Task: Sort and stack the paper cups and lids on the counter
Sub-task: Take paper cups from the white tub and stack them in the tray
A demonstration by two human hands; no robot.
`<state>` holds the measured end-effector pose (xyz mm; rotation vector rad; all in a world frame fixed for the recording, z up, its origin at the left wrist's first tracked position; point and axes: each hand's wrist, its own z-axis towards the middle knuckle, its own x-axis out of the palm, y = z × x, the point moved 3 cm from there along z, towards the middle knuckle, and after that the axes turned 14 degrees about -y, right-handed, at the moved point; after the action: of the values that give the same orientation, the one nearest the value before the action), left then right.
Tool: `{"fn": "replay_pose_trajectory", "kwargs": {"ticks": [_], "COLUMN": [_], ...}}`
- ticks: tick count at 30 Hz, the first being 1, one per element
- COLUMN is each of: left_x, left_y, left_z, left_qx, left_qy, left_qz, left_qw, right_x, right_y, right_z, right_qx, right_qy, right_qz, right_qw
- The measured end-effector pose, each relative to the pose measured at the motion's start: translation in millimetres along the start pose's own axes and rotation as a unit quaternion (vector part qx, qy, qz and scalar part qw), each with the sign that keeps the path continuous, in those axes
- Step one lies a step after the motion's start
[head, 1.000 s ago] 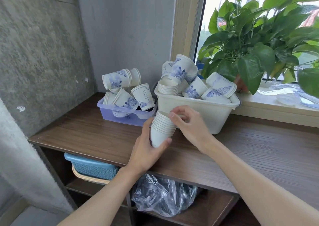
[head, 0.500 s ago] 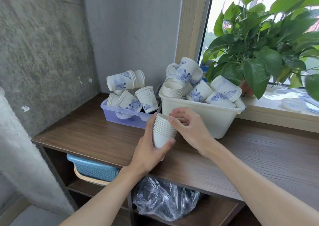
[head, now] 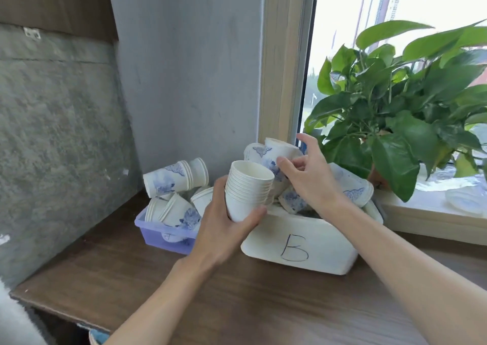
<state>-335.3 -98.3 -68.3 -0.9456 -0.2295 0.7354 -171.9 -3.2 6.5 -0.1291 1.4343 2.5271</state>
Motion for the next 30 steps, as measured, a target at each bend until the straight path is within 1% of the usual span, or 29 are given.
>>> {"fn": "replay_pose_trajectory", "kwargs": {"ticks": [3, 7, 10, 12, 15, 17, 19, 23, 27, 30], "left_x": [3.5, 2.4, 2.7, 1.3, -4.1, -8.9, -13.8, -24.4, -32.7, -39.0], "left_y": [3.2, -1.5, -6.5, -7.7, -9.3, -11.1, -12.0, -12.1, 10.6, 38.7], "left_z": [4.9, 3.5, 1.0, -2.0, -8.8, -13.2, -19.5, -39.6, -65.8, -84.4], "left_qx": [-0.013, -0.022, -0.026, -0.029, -0.027, -0.034, -0.048, -0.044, -0.067, -0.096], "left_qy": [-0.002, 0.017, 0.035, 0.043, 0.044, 0.041, 0.045, 0.036, 0.041, 0.053], "left_qz": [0.0, -0.009, -0.023, -0.033, -0.051, -0.059, -0.067, -0.077, -0.078, -0.066], "left_qw": [1.0, 1.0, 0.999, 0.998, 0.997, 0.997, 0.996, 0.995, 0.994, 0.992], "right_x": [9.8, 12.2, 4.2, -3.6, -15.9, -22.5, -26.6, -27.3, -14.4, -1.4], "right_y": [-9.1, -6.5, 2.8, 10.9, 24.2, 33.6, 43.8, 55.7, 43.5, 23.8], "right_z": [15.9, 24.5, 22.3, 19.2, 10.8, 2.5, -8.8, -39.4, -69.7, -87.4], "right_qx": [-0.003, -0.005, -0.024, -0.036, -0.051, -0.05, -0.044, -0.028, -0.026, -0.025], "right_qy": [0.012, 0.015, 0.001, -0.025, -0.061, -0.066, -0.052, -0.004, 0.054, 0.075], "right_qz": [-0.05, -0.077, -0.083, -0.093, -0.068, -0.033, 0.0, 0.048, 0.025, -0.031], "right_qw": [0.999, 0.997, 0.996, 0.995, 0.995, 0.996, 0.998, 0.998, 0.998, 0.996]}}
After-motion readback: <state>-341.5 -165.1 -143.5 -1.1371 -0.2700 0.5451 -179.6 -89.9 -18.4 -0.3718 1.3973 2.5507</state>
